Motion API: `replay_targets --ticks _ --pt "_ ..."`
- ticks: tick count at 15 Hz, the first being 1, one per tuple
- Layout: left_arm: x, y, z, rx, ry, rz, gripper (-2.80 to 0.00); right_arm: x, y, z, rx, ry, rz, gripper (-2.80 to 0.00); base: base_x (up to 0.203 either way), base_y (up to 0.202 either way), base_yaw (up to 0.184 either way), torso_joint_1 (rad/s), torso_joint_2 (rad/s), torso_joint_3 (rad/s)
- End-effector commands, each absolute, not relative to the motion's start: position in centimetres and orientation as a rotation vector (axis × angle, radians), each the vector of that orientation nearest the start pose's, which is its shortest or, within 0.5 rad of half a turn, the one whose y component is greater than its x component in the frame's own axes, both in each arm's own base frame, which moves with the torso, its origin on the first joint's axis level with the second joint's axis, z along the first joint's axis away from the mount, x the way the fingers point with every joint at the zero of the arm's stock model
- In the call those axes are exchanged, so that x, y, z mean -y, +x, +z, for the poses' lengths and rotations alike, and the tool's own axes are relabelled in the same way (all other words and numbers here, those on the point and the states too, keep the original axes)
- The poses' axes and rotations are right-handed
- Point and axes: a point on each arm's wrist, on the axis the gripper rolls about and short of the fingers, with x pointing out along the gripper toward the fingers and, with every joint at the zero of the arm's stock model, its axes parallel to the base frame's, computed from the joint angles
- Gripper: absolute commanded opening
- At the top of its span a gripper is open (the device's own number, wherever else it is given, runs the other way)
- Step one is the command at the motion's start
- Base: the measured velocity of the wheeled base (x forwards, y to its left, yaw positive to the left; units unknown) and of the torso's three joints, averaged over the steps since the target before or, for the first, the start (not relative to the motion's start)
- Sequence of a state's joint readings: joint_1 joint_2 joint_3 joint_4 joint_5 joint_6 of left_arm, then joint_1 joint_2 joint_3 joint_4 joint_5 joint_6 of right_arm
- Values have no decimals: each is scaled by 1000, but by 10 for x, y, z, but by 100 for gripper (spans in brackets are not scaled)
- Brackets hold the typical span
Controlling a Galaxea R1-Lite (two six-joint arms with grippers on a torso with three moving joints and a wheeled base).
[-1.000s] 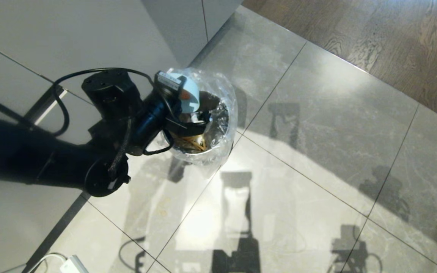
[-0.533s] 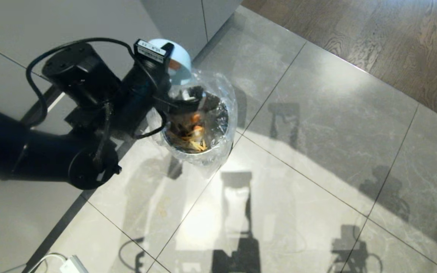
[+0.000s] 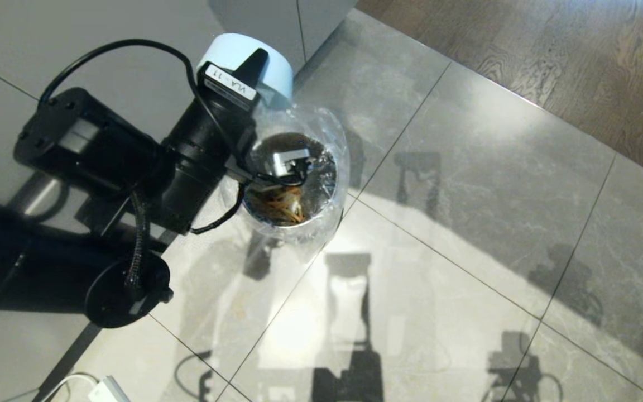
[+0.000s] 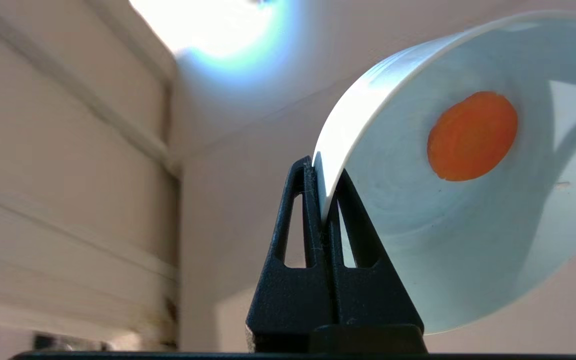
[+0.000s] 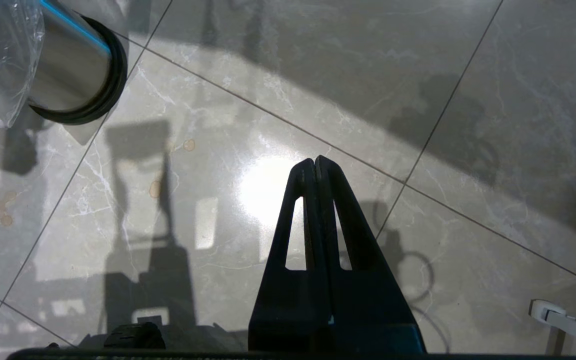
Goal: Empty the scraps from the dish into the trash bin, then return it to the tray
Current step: Pour the leftover food from the bowl into the trash can
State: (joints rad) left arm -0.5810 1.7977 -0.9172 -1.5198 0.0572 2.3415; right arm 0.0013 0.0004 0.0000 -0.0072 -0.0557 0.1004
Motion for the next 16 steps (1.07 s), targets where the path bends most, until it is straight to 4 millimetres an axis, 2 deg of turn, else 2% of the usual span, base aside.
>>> replay_targets --ticks 1,3,5,10,13,14,16 --pt "181 255 276 894 1962 509 -280 1 -23 77 12 101 -53 -280 0 0 0 0 0 0" --pt "181 251 287 903 1934 547 -280 1 -23 76 10 101 -53 -280 0 0 0 0 0 0" --pt "185 248 276 892 1961 502 -280 1 -23 76 10 101 -55 -280 0 0 0 0 0 0" --pt "179 244 288 893 1953 558 -280 1 -23 76 11 101 -53 -280 0 0 0 0 0 0" --pt "174 235 291 898 1935 556 -280 1 -23 77 10 101 -54 -280 0 0 0 0 0 0" --pt "172 230 301 910 1907 592 -280 1 -23 76 10 101 -53 -280 0 0 0 0 0 0" --pt "171 220 305 921 1898 596 -280 1 -23 76 10 101 -54 -280 0 0 0 0 0 0"
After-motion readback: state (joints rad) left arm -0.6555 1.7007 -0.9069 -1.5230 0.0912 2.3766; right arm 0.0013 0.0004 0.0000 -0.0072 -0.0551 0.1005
